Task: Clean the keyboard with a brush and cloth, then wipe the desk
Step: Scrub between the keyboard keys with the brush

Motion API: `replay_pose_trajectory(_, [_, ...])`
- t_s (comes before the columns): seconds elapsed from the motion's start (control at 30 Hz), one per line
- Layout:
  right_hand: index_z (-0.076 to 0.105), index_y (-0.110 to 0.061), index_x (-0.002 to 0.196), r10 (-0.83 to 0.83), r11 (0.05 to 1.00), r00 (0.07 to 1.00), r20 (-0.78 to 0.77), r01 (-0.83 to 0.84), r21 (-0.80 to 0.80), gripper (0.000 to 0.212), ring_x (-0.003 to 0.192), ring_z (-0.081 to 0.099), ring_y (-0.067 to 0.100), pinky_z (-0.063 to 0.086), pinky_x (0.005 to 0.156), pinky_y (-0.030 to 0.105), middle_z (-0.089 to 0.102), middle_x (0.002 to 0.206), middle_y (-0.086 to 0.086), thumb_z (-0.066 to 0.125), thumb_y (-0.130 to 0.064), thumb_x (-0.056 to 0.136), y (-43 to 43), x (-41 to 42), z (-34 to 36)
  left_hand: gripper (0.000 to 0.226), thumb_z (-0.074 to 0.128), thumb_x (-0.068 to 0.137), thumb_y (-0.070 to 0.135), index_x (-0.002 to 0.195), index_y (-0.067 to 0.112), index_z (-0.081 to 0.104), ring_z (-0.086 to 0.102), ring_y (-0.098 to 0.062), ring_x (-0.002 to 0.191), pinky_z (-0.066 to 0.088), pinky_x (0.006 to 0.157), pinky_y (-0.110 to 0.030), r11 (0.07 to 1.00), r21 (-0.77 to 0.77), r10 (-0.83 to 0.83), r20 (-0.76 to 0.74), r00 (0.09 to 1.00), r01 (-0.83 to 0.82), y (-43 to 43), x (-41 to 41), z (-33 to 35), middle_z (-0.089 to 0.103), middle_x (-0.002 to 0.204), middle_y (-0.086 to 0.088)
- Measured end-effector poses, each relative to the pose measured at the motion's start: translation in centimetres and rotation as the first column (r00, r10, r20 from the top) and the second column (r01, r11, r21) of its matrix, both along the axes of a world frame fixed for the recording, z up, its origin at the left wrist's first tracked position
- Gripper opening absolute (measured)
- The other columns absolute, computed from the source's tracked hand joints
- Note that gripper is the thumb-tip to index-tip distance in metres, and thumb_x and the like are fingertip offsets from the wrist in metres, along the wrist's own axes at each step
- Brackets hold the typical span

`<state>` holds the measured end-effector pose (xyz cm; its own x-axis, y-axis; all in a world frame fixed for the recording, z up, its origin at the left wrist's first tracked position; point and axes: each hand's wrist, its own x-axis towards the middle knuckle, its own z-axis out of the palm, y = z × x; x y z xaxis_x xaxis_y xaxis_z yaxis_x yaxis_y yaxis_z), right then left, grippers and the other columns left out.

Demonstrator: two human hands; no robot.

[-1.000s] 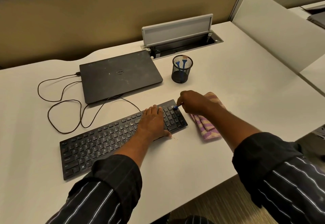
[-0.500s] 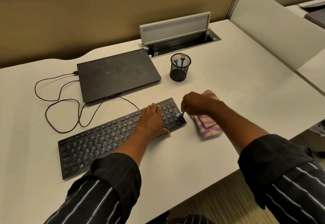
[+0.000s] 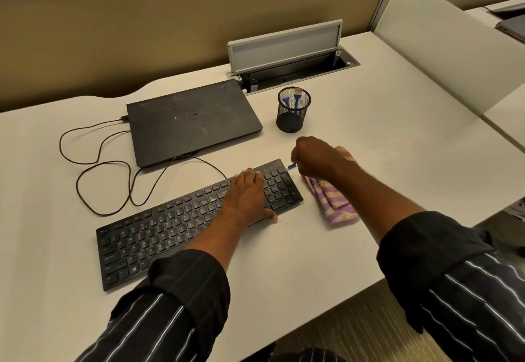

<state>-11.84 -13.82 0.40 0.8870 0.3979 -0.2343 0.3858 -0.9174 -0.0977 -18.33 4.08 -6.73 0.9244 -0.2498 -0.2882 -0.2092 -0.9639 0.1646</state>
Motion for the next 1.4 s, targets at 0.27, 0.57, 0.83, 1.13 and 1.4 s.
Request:
replay_pose_trajectory(0.27, [0.073,-0.007,0.111,-0.058,0.998,0.997,-0.043,0.059,0.038,0.026,0.093,0.060,0.024,0.048,0.076,0.031,0.067,0.106,0.013,0.064,-0.011,0.087,0.1,-0.7,-0.4,0.122,0.073,0.071,0.072,0.157,0.008,0.016,0.021,-0.033,0.149,0.020,0.123,-0.045,1.000,-0.004,0.000,-0.007,1.000,0.000,0.0,0.1,-0.2,0.022,0.161,-0.016])
replay_pose_trajectory(0.57, [0.074,-0.008,0.107,0.002,1.000,1.000,-0.018,-0.002,-0.018,0.024,0.094,0.062,0.024,0.049,0.076,0.030,0.069,0.105,0.011,0.062,-0.019,0.089,-0.8,-2.4,-0.6,0.123,0.073,0.073,0.071,0.158,0.007,0.012,0.014,-0.034,0.151,0.015,0.125,-0.045,1.000,0.006,-0.001,-0.017,1.000,0.001,-0.1,0.0,0.1,0.015,0.164,-0.016])
replay_pose_trajectory(0.83, [0.076,-0.008,0.103,-0.004,1.000,0.999,-0.032,0.004,-0.004,0.022,0.090,0.063,0.023,0.054,0.078,0.034,0.070,0.101,0.010,0.064,-0.015,0.086,-0.7,-3.1,-0.3,0.123,0.072,0.075,0.071,0.159,0.006,0.010,0.010,-0.035,0.153,0.013,0.125,-0.046,1.000,0.003,-0.001,-0.025,1.000,0.001,-0.1,-0.1,0.1,0.012,0.165,-0.018])
replay_pose_trajectory(1.13, [0.077,-0.006,0.092,-0.026,0.996,0.985,-0.168,0.039,0.076,0.021,0.084,0.068,0.022,0.055,0.082,0.035,0.075,0.093,0.008,0.058,-0.005,0.084,-2.1,-3.6,-0.6,0.124,0.074,0.074,0.069,0.158,0.006,0.009,0.011,-0.034,0.152,0.011,0.125,-0.045,1.000,-0.026,0.004,-0.031,1.000,-0.005,-0.1,0.0,0.2,0.013,0.165,-0.018])
replay_pose_trajectory(1.4, [0.069,-0.011,0.120,-0.130,0.971,0.990,0.050,0.117,0.208,0.032,0.098,0.059,0.026,0.041,0.077,0.027,0.064,0.110,0.011,0.055,-0.003,0.092,-0.8,-0.7,-0.1,0.123,0.075,0.073,0.069,0.158,0.006,0.011,0.014,-0.034,0.152,0.014,0.125,-0.045,1.000,-0.023,0.002,-0.017,1.000,-0.003,0.0,0.0,0.2,0.016,0.164,-0.018])
